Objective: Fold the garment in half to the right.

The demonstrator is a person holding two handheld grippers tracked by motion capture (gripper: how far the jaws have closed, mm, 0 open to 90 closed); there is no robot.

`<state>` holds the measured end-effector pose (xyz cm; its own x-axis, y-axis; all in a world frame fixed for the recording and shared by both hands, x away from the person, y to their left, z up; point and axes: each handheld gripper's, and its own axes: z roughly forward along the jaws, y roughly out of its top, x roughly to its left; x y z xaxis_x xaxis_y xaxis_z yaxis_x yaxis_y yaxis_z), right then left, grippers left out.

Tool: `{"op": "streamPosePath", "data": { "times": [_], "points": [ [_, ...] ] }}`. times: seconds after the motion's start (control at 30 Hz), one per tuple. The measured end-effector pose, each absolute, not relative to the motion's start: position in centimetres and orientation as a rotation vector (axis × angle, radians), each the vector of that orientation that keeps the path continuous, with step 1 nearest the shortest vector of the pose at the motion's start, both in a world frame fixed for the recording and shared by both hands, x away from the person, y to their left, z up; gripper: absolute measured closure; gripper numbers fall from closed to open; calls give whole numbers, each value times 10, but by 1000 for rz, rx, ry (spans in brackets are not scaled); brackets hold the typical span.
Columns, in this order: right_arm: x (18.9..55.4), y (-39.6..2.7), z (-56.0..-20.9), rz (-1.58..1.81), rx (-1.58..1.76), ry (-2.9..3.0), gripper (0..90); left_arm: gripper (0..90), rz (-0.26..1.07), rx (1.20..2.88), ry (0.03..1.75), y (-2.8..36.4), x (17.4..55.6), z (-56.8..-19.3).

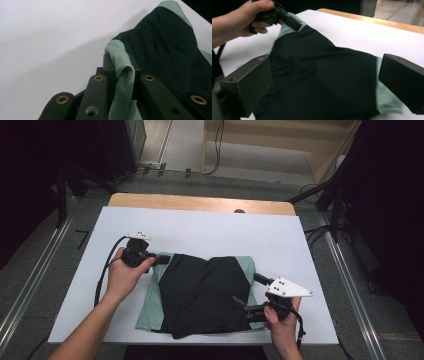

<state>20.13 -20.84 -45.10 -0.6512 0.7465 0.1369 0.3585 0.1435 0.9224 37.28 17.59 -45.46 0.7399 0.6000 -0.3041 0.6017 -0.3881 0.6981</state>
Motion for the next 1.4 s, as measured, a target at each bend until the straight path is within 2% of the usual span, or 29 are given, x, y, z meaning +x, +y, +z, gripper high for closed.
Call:
{"op": "streamPosePath", "data": {
  "times": [0.77, 1.27, 1.33, 1.4],
  "points": [
    [208, -127, -450, 1582, 900, 2238, 0, 823, -5, 2092, 897, 176, 373, -453],
    [202, -61, -464, 1611, 791, 2395, 0, 822, -7, 2095, 907, 178, 376, -455],
    [200, -52, -467, 1608, 786, 2406, 42, 822, -10, 2090, 914, 178, 376, -456],
    [198, -43, -470, 1612, 774, 2427, 42, 822, -9, 2091, 919, 178, 377, -457]
  ]
}}
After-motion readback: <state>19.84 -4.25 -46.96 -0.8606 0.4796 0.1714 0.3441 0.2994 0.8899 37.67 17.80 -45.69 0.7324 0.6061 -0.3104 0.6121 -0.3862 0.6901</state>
